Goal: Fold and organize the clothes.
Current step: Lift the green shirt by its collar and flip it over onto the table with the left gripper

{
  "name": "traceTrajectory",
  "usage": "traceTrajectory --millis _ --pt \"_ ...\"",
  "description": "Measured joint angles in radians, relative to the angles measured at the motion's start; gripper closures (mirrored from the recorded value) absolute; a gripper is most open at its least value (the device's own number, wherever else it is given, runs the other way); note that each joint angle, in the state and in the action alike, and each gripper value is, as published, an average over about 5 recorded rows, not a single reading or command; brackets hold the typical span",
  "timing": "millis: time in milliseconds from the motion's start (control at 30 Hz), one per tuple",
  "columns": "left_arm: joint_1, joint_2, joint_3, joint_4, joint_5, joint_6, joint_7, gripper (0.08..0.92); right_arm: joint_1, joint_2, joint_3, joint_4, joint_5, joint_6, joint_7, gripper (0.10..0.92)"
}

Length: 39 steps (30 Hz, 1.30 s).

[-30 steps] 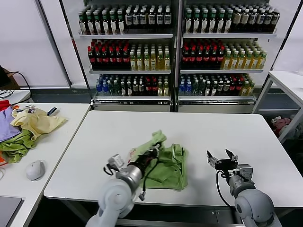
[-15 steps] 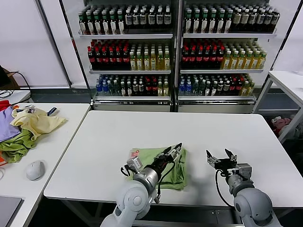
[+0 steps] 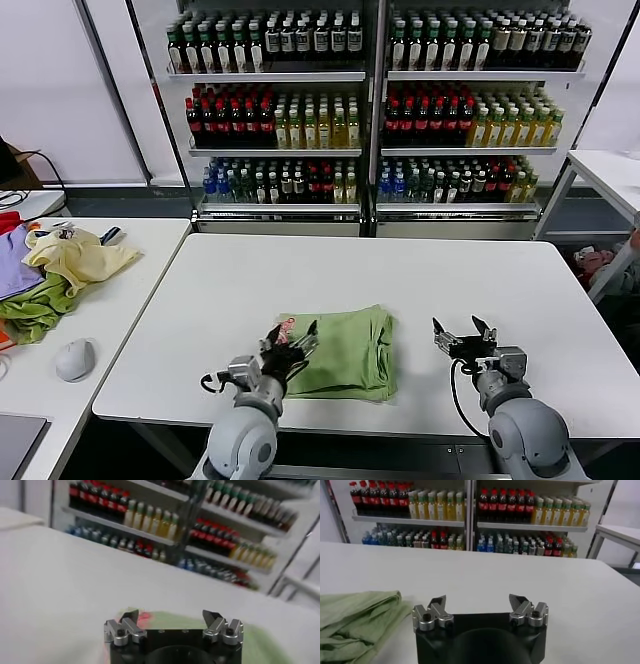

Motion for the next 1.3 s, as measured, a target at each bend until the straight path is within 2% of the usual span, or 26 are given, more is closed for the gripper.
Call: traceTrajectory --millis 167,267,1033,1133,1300 --pt "0.013 0.015 0.000 0.033 0.095 0.001 -0.011 0.177 -0.008 0.003 0.006 0.008 -0.004 0.000 0.000 0.203" --pt "0.014 0.018 0.002 0.041 0.116 0.011 -0.013 0.213 -0.013 0.003 0.011 0.015 -0.005 0.000 0.000 0.203" --pt "0.030 0.020 -0.041 0.053 -0.112 0.077 0.005 0.859 -0.036 0.005 0.036 0.053 -0.007 0.000 0.003 0.203" --pt "0.030 0.016 -0.060 0.042 -0.176 0.075 0.006 0.887 -0.037 0.005 0.037 0.056 -0.007 0.000 0.003 0.203" --pt "0.024 0.021 -0.116 0.015 -0.300 0.068 0.007 0.888 -0.038 0.003 0.038 0.058 -0.006 0.000 0.003 0.203"
